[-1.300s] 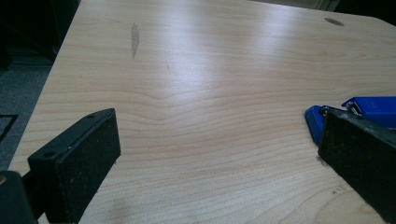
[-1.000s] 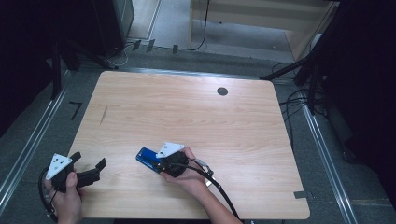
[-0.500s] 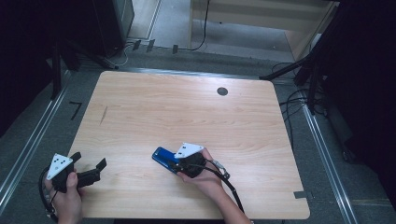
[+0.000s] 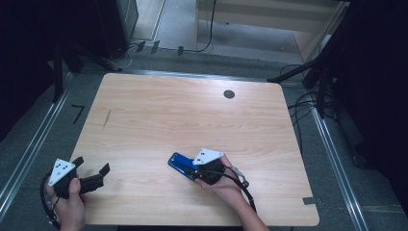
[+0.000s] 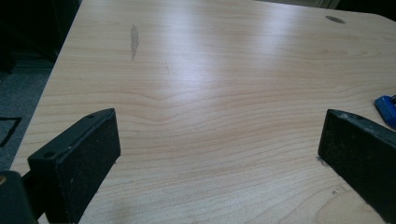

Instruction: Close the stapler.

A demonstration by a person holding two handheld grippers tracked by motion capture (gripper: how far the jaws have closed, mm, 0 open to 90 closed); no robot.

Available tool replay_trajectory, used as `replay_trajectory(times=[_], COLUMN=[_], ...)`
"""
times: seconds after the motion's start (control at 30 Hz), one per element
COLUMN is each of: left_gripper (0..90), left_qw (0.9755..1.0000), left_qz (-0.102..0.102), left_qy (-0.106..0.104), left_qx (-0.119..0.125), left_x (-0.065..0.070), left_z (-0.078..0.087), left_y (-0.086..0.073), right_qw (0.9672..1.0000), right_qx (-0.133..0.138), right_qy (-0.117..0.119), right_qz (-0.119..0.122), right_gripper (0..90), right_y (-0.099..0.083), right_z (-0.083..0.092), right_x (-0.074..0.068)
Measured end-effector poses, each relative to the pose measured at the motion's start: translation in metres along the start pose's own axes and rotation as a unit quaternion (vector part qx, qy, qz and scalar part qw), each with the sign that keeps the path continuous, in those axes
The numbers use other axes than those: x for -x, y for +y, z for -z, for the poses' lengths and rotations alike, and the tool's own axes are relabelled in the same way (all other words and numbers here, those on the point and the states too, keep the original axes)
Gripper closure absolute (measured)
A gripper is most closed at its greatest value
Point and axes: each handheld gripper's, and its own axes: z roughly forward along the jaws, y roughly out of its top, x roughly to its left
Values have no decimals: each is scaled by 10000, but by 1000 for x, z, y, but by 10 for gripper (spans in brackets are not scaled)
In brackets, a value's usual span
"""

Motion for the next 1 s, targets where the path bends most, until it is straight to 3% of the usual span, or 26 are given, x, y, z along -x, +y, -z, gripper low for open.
replay_trajectory(times=[0.13,0.23,0.43,0.53,0.6,0.67,0.73,0.77,0.8,0.83,0.87,0.9,1.0], left_gripper=[0,0,0,0,0,0,0,0,0,0,0,0,0], left_qw=[10000,9996,9993,9984,9975,9975,9976,9967,9967,9961,9961,9955,9952], left_qz=[-13,-261,-314,-486,-633,-645,-623,-726,-726,-772,-772,-842,-864], left_qy=[40,108,186,253,233,172,47,-20,-20,-122,-122,-203,-255], left_qx=[11,-69,-53,-140,-206,-238,-310,-370,-370,-410,-410,-395,-374], left_x=[1,6,9,13,18,21,25,31,31,38,38,46,52], left_z=[0,-1,-1,-2,-3,-4,-6,-8,-8,-10,-10,-11,-13], left_y=[0,0,0,0,0,1,2,3,3,4,4,5,6], right_qw=[10000,10000,10000,10000,9999,9999,10000,9998,9998,9992,9992,9980,9971], right_qx=[3,1,32,51,57,77,71,95,95,198,198,347,493], right_qy=[-6,8,28,39,24,27,48,105,105,192,192,241,188], right_qz=[-4,29,41,53,98,90,25,-138,-138,-292,-292,-480,-548], right_gripper=[670,670,670,670,670,670,669,664,664,551,551,455,433], right_y=[-4,-8,-14,-18,-20,-22,-24,-25,-25,-25,-25,-23,-20], right_z=[5,9,14,18,20,22,24,24,24,26,26,31,40], right_x=[4,6,8,9,9,9,10,12,12,13,13,15,16])
